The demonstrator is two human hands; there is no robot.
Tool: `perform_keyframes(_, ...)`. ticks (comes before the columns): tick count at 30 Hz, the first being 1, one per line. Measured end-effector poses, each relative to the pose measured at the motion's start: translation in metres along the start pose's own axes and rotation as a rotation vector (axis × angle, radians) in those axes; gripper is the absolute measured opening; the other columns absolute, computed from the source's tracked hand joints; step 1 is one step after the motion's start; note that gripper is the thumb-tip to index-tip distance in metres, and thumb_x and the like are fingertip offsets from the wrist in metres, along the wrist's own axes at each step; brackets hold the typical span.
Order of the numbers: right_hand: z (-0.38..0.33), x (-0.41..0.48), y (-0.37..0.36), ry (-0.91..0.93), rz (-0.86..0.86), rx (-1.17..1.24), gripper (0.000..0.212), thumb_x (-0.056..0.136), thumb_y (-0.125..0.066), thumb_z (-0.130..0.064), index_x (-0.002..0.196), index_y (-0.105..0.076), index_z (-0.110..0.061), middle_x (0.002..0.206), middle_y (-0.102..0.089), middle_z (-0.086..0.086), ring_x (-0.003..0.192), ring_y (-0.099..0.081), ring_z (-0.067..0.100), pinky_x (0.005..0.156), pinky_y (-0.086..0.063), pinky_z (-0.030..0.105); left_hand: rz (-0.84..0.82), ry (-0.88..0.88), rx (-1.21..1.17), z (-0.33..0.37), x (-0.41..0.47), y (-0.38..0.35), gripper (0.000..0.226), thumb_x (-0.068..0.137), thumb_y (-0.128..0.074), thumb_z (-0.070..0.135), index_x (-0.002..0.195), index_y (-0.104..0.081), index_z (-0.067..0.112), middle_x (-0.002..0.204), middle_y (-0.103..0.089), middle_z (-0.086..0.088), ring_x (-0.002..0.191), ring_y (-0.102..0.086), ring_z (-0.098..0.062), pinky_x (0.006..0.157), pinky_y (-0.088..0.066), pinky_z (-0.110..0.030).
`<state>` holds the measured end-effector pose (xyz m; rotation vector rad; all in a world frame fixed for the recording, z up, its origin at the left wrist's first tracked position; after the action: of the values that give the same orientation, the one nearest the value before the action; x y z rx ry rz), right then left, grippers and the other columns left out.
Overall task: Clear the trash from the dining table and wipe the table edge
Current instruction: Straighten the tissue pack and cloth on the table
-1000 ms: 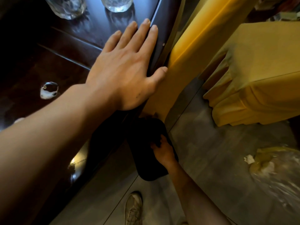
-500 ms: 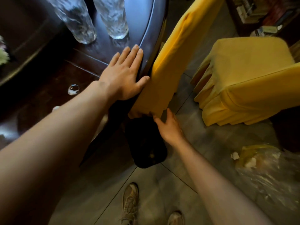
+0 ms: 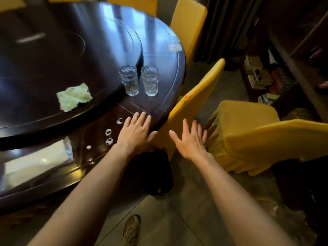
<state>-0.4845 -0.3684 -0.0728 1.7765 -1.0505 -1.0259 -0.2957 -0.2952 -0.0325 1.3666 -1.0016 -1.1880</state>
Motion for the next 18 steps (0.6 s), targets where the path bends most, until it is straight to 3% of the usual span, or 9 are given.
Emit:
perform_keyframes(6,-0.037,-0.047,0.063,0.093,-0.013,-0.091,0.1,0.084,-0.008,-0.086,0.161,0.003,-0.025,0.168,0.006,0.022,0.155,0.01,0.039,0.118,0.014,0.059,0.06,0.136,-0.086,-0.025,-0.079,0.065,0.073,0.101,-0.033,0.057,0.16,-0.019,0.017,0.168,-0.019,-0.011,0.155,-0.013,-0.031,0.123,-0.017,-0.05)
perform_keyframes(18,-0.149,-0.115,0.102,0.235,-0.012,-0.176,0.091,0.092,-0.017,-0.079,0.162,0.003,-0.025,0.168,0.008,0.022,0.155,0.01,0.039,0.12,0.009,0.059,0.127,0.368,-0.224,-0.124,-0.197,0.123,0.074,0.102,-0.037,0.056,0.161,-0.016,0.017,0.169,-0.017,-0.01,0.155,-0.013,-0.031,0.122,-0.016,-0.051)
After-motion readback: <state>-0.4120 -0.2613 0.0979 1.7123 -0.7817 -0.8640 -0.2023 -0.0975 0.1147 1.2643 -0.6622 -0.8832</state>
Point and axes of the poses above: each hand's wrist, its own x-axis towards the middle knuckle, its own y-axis out of the back of the hand, z = x × y, the point moved 3 cm from there along x, towards the middle knuckle
